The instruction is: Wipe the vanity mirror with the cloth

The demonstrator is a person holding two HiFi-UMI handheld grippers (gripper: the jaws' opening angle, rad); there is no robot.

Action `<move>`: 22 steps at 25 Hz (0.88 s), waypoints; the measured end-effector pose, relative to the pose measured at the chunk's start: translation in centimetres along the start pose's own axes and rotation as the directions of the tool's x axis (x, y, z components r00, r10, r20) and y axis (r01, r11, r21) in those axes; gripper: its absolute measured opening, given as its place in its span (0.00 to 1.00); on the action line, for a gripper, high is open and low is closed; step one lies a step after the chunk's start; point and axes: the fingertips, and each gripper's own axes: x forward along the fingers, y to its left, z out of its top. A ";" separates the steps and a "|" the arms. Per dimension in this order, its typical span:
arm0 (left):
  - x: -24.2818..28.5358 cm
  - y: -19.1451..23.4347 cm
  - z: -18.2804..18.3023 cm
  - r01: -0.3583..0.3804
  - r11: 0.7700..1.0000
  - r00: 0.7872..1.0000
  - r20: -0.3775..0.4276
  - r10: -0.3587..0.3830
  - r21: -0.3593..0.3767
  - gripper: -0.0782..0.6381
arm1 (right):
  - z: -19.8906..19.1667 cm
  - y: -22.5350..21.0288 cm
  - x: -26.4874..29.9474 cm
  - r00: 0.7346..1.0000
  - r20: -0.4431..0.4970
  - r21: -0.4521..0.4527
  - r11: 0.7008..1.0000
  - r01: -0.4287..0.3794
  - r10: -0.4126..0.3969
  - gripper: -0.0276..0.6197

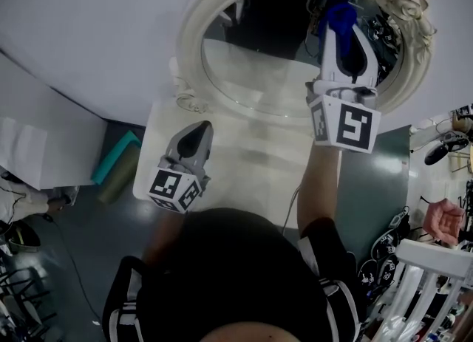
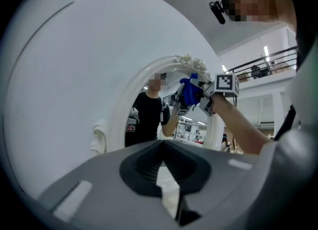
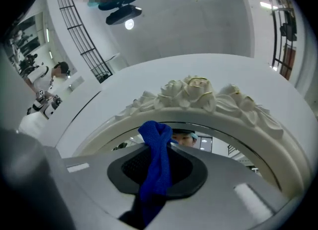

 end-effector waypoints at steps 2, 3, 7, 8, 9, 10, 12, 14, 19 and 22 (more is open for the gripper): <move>-0.2 0.1 -0.1 -0.005 1.000 1.000 0.002 0.005 -0.002 0.12 | 0.3 1.8 0.8 0.999 -0.015 -0.072 0.997 -0.042 0.041 0.14; -0.3 0.2 -0.1 -0.007 1.000 1.000 0.003 0.007 -0.003 0.12 | 0.4 2.7 1.2 0.998 -0.021 -0.122 0.990 -0.067 0.065 0.14; -0.5 0.5 -0.1 -0.017 1.000 1.000 0.005 0.017 -0.007 0.12 | -0.9 6.6 2.1 0.981 -0.134 -0.306 0.935 -0.178 0.143 0.14; -0.6 0.6 -0.1 -0.020 1.000 1.000 0.005 0.020 -0.007 0.12 | -1.5 7.7 2.2 0.973 -0.168 -0.326 0.922 -0.207 0.159 0.14; -0.6 0.7 -0.1 -0.025 1.000 1.000 0.006 0.025 -0.008 0.12 | -1.9 8.7 2.4 0.966 -0.189 -0.342 0.911 -0.232 0.175 0.14; -0.7 0.8 -0.1 -0.029 1.000 1.000 0.007 0.029 -0.008 0.12 | -2.3 9.7 2.5 0.963 -0.194 -0.358 0.900 -0.249 0.189 0.14; -0.9 1.0 -0.1 -0.037 0.999 0.999 0.009 0.037 -0.008 0.12 | -3.2 11.6 2.6 0.958 -0.193 -0.399 0.875 -0.275 0.213 0.14; -1.1 1.2 -0.1 -0.043 0.999 0.999 0.007 0.043 -0.005 0.12 | -4.4 13.1 2.4 0.945 -0.227 -0.460 0.830 -0.316 0.234 0.14; -1.5 2.0 -0.2 -0.062 0.998 0.998 0.007 0.062 -0.008 0.12 | -7.0 15.5 1.8 0.906 -0.324 -0.567 0.712 -0.415 0.270 0.14; -1.6 2.0 -0.1 -0.065 0.998 0.998 0.012 0.065 -0.011 0.12 | -8.8 16.6 1.0 0.886 -0.364 -0.580 0.675 -0.456 0.286 0.14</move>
